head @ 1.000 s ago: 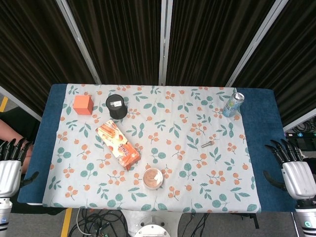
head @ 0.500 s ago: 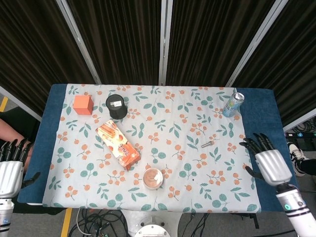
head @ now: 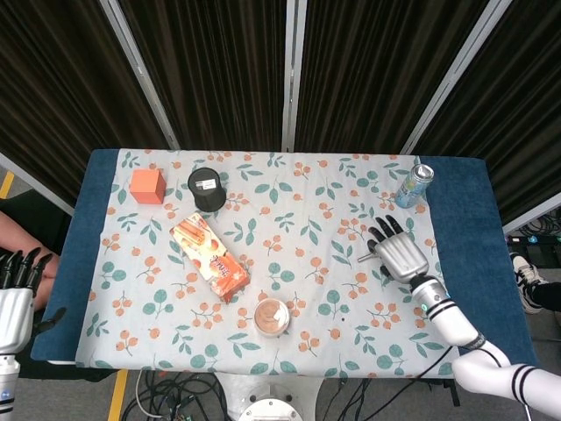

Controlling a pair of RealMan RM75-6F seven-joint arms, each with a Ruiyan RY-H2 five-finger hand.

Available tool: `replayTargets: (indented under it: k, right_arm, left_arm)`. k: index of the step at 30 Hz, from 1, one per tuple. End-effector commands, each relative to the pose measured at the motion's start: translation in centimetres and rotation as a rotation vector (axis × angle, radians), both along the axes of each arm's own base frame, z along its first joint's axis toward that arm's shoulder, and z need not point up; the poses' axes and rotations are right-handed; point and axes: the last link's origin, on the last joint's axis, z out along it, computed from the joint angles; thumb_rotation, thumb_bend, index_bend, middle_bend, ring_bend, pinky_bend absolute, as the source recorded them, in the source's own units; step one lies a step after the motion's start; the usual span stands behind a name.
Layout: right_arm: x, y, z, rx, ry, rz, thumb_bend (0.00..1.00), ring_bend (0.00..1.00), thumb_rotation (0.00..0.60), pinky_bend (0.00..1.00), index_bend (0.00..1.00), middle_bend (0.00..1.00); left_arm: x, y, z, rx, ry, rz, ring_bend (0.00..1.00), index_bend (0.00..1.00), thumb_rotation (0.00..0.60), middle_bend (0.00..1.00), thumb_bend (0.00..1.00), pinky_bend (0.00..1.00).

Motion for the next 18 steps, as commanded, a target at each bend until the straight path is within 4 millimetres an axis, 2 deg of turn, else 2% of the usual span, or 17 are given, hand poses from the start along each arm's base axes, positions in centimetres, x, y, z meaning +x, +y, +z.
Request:
replayTargets:
  k: [1, 6, 18]
  right_arm:
    - [0.7, -1.0, -2.3, -0.001, 0.027, 0.045, 0.2, 0.0, 0.6, 0.0, 0.44, 0.17]
    - [0.4, -1.2, -3.8, 0.017, 0.032, 0.045, 0.22, 0.0, 0.6, 0.0, 0.46, 0.17]
    - [-0.1, -1.4, -5.2, 0.03, 0.038, 0.048, 0.27, 0.0, 0.6, 0.0, 0.5, 0.17]
  left_arm:
    - [-0.1, 0.0, 0.0, 0.001, -0.002, 0.005, 0.0, 0.13, 0.6, 0.06, 0.14, 0.0]
    - [-0.2, 0.1, 0.0, -0.001, -0.004, 0.006, 0.0, 0.13, 0.6, 0.06, 0.14, 0.0]
    - [-0.5, -0.1, 0.0, 0.004, -0.009, 0.016, 0.0, 0.13, 0.6, 0.06, 0.14, 0.0]
